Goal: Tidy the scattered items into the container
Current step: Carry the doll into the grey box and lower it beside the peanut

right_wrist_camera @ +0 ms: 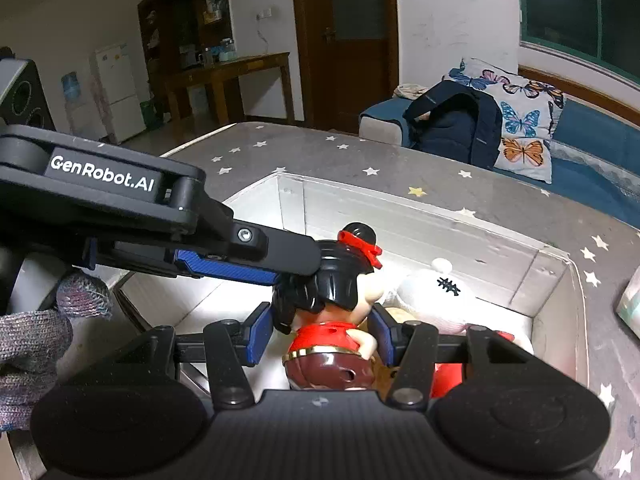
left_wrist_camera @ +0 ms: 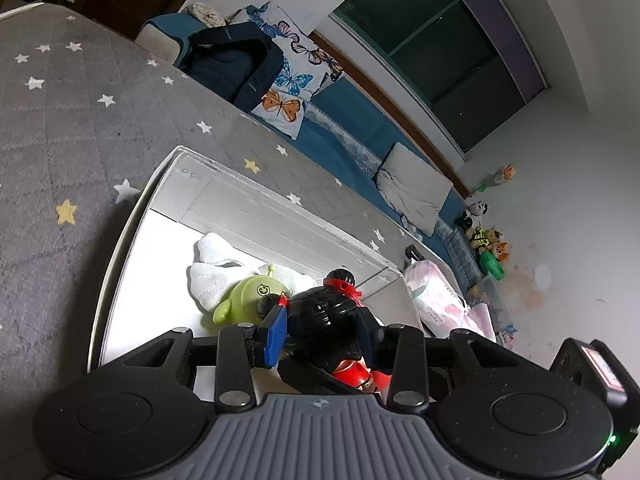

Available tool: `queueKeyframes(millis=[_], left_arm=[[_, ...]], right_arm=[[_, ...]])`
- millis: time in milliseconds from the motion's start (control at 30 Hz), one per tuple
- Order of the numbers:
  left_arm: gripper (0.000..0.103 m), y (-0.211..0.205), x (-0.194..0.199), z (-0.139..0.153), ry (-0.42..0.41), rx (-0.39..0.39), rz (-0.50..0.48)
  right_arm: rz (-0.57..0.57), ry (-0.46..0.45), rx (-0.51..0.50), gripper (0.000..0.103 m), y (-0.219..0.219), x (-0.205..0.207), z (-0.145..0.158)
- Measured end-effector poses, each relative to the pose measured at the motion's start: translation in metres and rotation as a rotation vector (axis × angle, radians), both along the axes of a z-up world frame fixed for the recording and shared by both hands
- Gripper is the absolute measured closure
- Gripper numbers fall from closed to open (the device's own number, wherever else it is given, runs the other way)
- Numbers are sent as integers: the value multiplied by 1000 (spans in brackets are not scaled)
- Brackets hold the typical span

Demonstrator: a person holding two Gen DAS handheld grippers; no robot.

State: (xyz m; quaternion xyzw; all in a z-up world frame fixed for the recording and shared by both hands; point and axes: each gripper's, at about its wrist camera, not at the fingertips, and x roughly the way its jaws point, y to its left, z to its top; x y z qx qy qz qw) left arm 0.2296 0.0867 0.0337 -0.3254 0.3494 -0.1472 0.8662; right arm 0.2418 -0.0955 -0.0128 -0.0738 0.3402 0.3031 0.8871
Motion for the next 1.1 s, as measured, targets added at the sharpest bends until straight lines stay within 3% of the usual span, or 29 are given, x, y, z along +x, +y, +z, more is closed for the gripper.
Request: queueKeyframes(millis=[400, 1100], left_arm=[[63, -6, -5, -9, 11, 25, -15], [63, -2, -7, -16, 60, 28, -11]], right_arm=[[45, 9, -65, 51, 6, 3, -8], [40, 80, -49, 49, 2, 9, -14]])
